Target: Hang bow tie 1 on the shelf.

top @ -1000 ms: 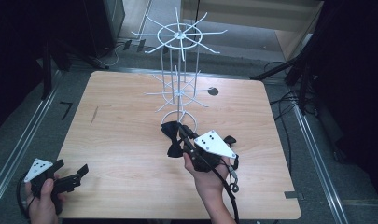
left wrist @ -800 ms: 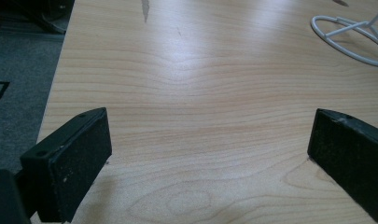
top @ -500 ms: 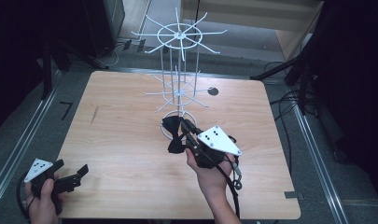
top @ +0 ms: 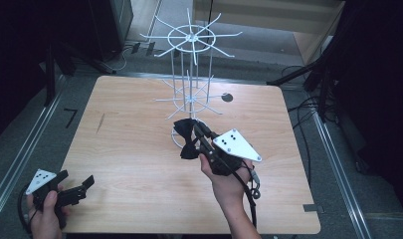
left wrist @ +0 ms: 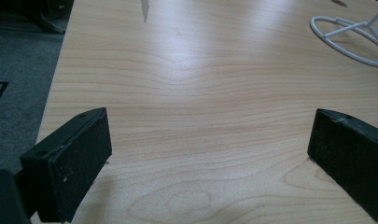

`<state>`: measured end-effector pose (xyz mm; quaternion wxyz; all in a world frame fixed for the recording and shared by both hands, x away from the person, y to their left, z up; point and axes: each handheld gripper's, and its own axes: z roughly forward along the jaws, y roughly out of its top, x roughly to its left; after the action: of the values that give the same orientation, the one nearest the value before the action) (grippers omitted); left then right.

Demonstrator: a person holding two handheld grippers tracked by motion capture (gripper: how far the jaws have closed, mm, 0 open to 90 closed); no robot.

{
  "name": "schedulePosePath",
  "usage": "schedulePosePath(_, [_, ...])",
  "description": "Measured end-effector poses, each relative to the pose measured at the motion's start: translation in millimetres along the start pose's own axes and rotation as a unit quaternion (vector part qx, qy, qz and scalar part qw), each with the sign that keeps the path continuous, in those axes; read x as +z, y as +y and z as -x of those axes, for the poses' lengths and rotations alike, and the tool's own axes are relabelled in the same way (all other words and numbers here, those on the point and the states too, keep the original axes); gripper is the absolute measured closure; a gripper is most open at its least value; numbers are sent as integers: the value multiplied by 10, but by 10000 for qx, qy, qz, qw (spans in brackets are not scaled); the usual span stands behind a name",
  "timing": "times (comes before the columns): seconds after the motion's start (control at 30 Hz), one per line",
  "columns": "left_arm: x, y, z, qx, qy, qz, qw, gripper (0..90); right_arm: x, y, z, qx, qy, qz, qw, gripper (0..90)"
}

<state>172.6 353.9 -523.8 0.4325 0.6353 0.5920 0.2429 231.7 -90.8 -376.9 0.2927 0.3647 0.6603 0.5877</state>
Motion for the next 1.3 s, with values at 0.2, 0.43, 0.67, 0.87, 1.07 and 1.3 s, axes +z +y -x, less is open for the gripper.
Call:
schedulePosePath(0.2, [-1, 0, -4, 10, 2, 1, 10000, 0, 21, 27, 28, -43, 17, -14, 10000, 826])
schedulePosePath(0.43, [-1, 0, -5, -10, -5, 9, 10000, 0, 91, 15, 112, -3, 69, -72, 10000, 822])
schedulePosePath(0.67, [1, 0, -4, -29, -9, 9, 10000, 0, 135, -10, 194, 111, -11, -145, 9998, 819])
schedulePosePath(0.87, [0, -1, -6, -33, -10, 13, 10000, 0, 182, -45, 268, 365, 77, -259, 9990, 817])
schedulePosePath(1.07, [1, 0, -5, -31, -10, 2, 10000, 0, 230, -121, 334, 591, 161, -385, 9974, 814])
schedulePosePath(1.3, [-2, -1, -8, -34, -2, 10, 10000, 0, 300, -157, 337, 607, 166, -441, 9970, 814])
